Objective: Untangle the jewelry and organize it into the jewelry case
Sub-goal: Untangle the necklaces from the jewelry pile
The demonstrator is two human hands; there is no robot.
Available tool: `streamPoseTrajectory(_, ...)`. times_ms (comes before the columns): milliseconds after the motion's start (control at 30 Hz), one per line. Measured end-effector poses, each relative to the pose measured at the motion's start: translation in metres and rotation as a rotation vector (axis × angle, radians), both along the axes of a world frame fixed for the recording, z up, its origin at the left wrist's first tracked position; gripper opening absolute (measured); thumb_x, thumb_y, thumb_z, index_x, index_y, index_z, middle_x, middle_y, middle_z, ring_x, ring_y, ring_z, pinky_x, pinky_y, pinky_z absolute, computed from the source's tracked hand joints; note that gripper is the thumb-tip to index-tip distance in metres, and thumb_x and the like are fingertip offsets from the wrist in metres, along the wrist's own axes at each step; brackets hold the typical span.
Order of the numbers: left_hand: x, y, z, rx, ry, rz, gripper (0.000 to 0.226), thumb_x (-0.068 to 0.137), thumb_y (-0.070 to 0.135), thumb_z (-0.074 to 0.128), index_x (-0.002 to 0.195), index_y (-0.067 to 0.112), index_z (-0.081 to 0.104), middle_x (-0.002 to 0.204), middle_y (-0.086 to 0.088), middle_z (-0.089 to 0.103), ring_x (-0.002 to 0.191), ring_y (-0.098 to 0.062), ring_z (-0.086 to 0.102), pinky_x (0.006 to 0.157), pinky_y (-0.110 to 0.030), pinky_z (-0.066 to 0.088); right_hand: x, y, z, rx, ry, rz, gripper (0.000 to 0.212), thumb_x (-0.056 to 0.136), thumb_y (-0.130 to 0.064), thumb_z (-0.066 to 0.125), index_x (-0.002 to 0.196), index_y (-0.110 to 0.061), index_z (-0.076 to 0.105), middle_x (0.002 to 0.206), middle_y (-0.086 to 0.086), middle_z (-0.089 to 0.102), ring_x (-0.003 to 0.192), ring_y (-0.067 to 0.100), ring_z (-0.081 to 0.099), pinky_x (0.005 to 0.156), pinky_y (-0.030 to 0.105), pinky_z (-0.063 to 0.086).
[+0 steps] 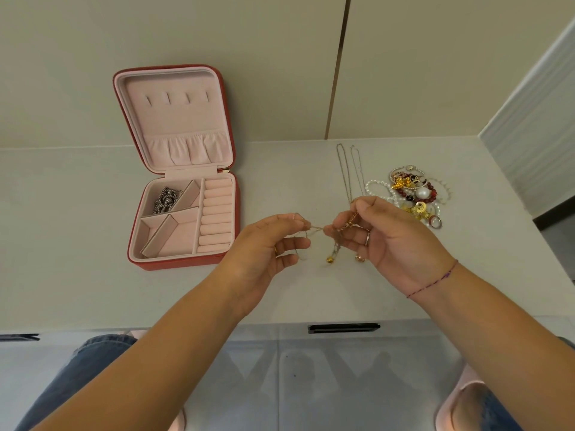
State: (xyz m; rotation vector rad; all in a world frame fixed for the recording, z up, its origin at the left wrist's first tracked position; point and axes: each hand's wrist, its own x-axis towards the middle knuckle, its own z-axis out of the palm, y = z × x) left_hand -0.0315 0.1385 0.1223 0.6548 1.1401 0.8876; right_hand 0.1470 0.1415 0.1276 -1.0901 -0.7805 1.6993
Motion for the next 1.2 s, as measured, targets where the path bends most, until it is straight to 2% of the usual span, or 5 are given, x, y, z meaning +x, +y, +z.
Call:
streamPoseTrajectory(267,0.001,-0.001,-0.007,0.188,0.552,0.024,0.007,0.09,0.025,0.062,0.087,0.021,0.067,0.083,0.0,0.069,0.077,-0.016,0.064,0.068,-0.026,0.051,-0.001,-0.003,0.003,-0.077,-0.117,-0.005,0.01,0.096,-0.013,0.049,0.086,-0.011,0.052,0.071,0.012,0.07,0.067,0.029,0.071,0.068,0.039,0.058)
streamPoseTrajectory(467,-0.002,-0.005,-0.012,0.481,0.89,-0.097,0.011,0.091,0.032,0.061,0.099,0.029,0.068,0.111,0.02,0.056,0.09,0.003,0.057,0.069,-0.005,0.039,-0.002,-0.002,0.002,-0.113,-0.04,0.01,0.01,0.097,-0.011,0.047,0.088,-0.009,0.051,0.089,0.021,0.072,0.078,0.032,0.071,0.069,0.036,0.06)
streamPoseTrajectory(600,0.001,-0.008,-0.007,0.414,0.797,-0.118,0.018,0.085,0.041,0.067,0.072,0.028,0.067,0.064,0.013,0.062,0.056,0.003,0.052,0.051,-0.008,0.037,-0.002,-0.001,-0.001,-0.125,0.067,0.023,0.01,0.097,-0.008,0.043,0.091,-0.007,0.05,0.1,0.024,0.07,0.088,0.031,0.071,0.076,0.036,0.059)
streamPoseTrajectory(900,0.005,-0.009,-0.005,0.171,0.443,-0.202,0.013,0.081,0.033,0.071,0.087,0.022,0.076,0.072,0.007,0.072,0.067,0.001,0.061,0.061,-0.01,0.047,-0.007,-0.005,0.0,-0.115,0.191,0.083,0.013,0.097,-0.006,0.04,0.09,-0.006,0.051,0.108,0.025,0.067,0.099,0.032,0.067,0.077,0.034,0.058)
streamPoseTrajectory(1200,0.005,-0.008,-0.004,0.048,0.289,-0.213,0.016,0.087,0.025,0.065,0.09,0.012,0.075,0.08,-0.003,0.074,0.076,-0.009,0.067,0.077,-0.026,0.046,-0.004,-0.004,0.0,-0.086,0.002,0.023,0.013,0.096,-0.007,0.044,0.09,-0.008,0.055,0.094,0.017,0.07,0.082,0.024,0.07,0.067,0.033,0.06)
